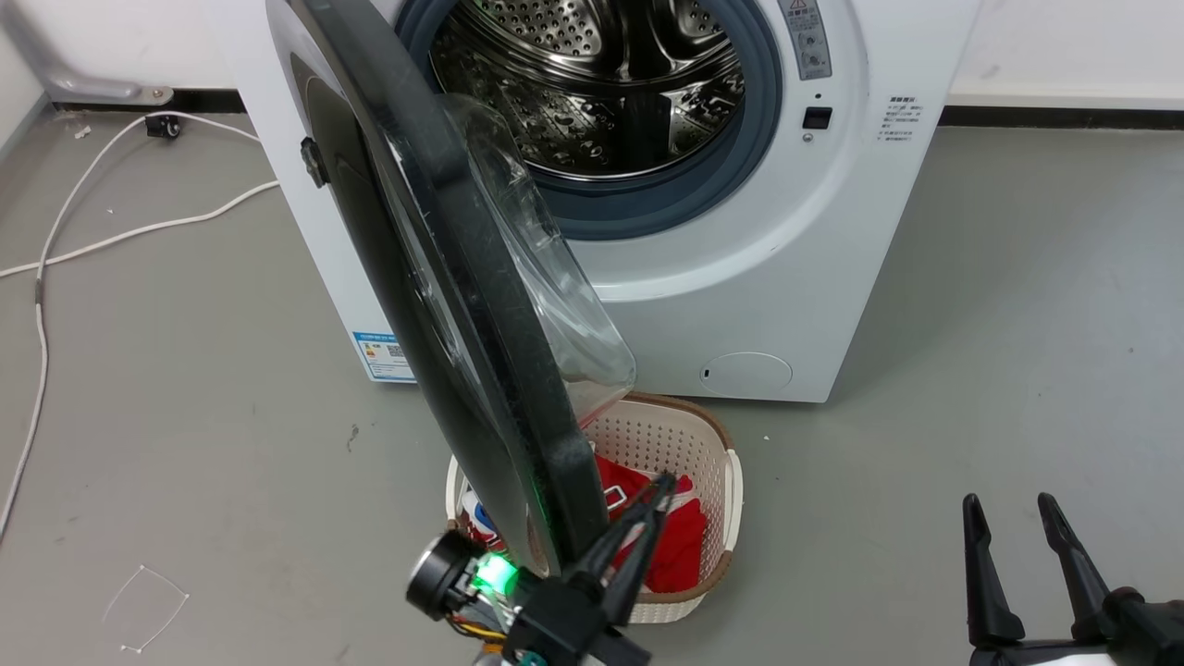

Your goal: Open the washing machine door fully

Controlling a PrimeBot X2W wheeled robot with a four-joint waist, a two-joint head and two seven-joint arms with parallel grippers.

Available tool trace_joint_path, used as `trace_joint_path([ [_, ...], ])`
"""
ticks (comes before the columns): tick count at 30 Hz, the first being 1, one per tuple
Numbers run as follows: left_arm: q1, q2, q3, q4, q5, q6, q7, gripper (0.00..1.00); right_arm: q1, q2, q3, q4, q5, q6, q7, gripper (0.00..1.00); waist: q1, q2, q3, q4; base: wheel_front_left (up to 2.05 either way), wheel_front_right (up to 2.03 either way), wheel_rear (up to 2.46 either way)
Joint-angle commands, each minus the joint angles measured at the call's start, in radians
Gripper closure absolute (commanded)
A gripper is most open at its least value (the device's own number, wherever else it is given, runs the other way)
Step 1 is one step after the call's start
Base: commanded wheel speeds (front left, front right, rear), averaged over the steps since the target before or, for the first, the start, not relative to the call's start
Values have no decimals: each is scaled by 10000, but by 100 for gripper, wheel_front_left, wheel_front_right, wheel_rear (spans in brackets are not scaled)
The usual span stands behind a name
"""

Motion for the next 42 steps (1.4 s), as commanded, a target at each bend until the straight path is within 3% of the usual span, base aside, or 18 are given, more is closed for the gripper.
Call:
trace_joint_path([
  [1,27,14,164,46,-63,84,-13,100,-127,29,-13,32,-42,-2,-19,0,0,0,18,14,0,0,0],
  [11,138,252,933,408,-66,211,13,100,-76,29,-60,147,36,-2,-19,0,0,0,14,374,0,0,0],
  [28,772,412,1583,330,-120,399,9,100,-46,26,65,293,113,-2,-19,0,0,0,1,2197,0,0,0],
  [34,976,507,2210,248,-273,674,6,100,-170,24,44,303,1,-2,-19,0,0,0,165,2482,0,0,0],
  [42,1040,766,3958,225,-705,1096,4,100,-287,24,72,296,-134,-2,-17,0,0,0,505,2635,0,0,0],
])
